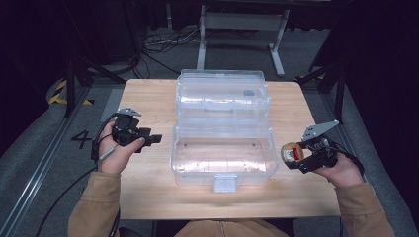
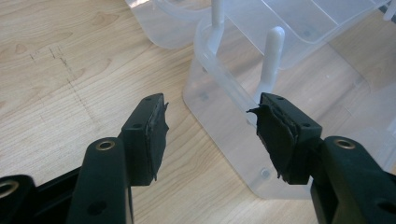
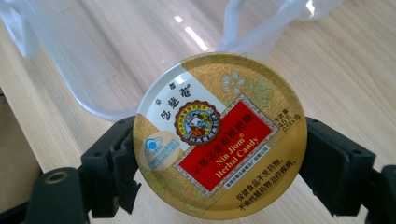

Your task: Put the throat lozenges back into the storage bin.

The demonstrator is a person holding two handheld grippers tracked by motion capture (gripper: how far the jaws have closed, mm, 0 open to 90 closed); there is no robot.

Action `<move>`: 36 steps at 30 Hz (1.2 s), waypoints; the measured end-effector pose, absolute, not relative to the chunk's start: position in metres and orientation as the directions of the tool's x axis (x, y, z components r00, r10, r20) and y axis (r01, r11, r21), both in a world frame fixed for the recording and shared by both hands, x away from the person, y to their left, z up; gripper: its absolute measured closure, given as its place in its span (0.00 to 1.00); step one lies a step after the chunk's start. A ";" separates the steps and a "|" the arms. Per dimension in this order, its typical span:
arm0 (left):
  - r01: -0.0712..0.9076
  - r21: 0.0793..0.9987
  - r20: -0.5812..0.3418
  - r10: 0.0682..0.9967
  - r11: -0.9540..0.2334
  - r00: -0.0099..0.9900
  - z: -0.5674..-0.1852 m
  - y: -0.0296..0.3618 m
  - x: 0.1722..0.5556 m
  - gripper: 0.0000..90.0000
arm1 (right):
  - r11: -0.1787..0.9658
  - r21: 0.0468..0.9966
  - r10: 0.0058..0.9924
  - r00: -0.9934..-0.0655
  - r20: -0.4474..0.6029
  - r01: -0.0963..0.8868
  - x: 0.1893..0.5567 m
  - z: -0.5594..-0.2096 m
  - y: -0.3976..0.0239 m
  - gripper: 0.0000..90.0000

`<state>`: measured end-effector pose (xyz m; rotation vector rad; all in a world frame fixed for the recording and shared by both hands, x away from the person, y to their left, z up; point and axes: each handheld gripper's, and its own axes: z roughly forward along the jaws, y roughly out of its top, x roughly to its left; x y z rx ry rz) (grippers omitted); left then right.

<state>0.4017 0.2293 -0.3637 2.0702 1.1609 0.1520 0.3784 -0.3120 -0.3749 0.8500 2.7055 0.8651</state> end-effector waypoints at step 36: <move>0.716 0.648 -0.239 0.822 -0.262 0.517 -0.366 0.252 0.379 0.48 | 0.722 0.588 0.463 -0.886 -0.019 0.365 0.391 -0.359 -0.247 0.22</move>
